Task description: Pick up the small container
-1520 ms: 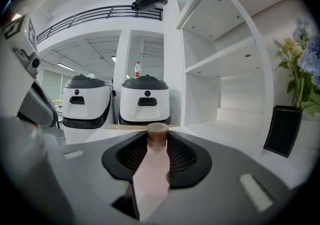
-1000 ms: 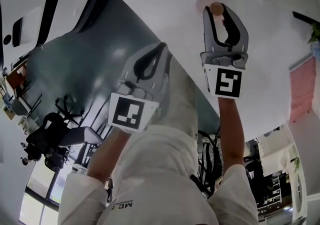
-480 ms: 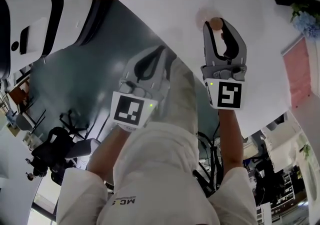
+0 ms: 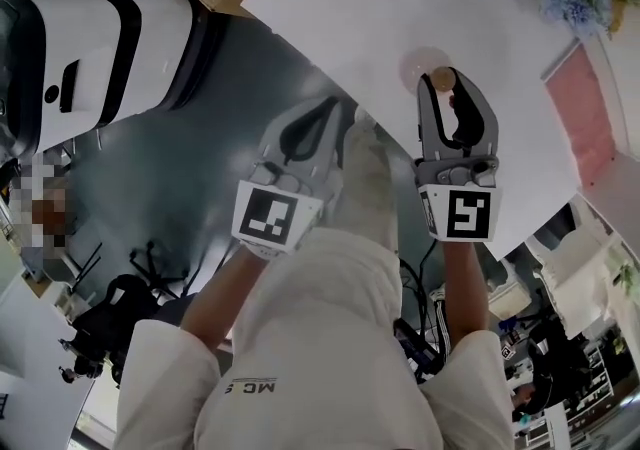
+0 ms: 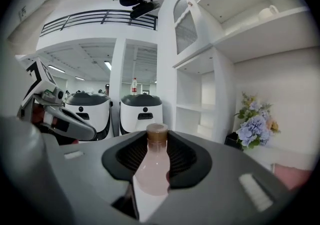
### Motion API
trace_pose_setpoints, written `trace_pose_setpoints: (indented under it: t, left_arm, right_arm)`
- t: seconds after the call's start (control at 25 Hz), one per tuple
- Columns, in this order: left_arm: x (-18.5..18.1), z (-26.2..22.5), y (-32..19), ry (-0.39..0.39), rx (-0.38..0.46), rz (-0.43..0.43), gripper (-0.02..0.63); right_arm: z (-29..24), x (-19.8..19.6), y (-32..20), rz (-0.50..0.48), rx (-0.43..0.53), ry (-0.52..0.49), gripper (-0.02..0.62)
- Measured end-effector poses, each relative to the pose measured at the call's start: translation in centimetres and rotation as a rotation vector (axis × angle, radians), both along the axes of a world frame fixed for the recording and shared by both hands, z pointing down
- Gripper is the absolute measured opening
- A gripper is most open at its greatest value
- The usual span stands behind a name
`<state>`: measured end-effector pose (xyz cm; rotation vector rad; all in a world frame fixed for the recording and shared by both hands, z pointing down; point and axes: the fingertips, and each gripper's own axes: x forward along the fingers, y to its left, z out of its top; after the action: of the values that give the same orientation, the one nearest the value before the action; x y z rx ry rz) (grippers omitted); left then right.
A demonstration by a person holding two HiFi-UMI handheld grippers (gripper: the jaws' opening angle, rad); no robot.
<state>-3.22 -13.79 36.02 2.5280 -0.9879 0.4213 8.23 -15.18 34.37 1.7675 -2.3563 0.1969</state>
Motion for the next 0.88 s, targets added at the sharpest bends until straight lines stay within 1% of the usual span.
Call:
trace_pose_setpoints:
  t: [0.28, 0.48, 0.68, 0.8, 0.88]
  left_arm:
    - [-0.4, -5.4, 3.3, 0.045, 0.069, 0.014, 0.000]
    - [-0.9, -8.9, 5.7, 0.067, 0.127, 0.020, 0.000]
    - [-1.3, -12.0, 7.4, 0.097, 0.190, 0.023, 0.000]
    - [-1.8, -13.3, 8.4, 0.116, 0.208, 0.019, 0.000]
    - [-2.3, -13.6, 9.2, 0.111, 0.210, 0.025, 0.000]
  right_arm:
    - [-4.2, 0.2, 5.3, 0.016, 0.000, 0.015, 0.121]
    - [-7.4, -0.2, 9.2, 0.037, -0.001, -0.012, 0.120]
    - [-10.3, -0.9, 12.6, 0.026, 0.011, -0.024, 0.121]
    - [-11.8, -1.5, 14.3, 0.022, 0.021, -0.020, 0.121]
    - [-12.5, -1.8, 15.3, 0.023, 0.023, -0.031, 0.121]
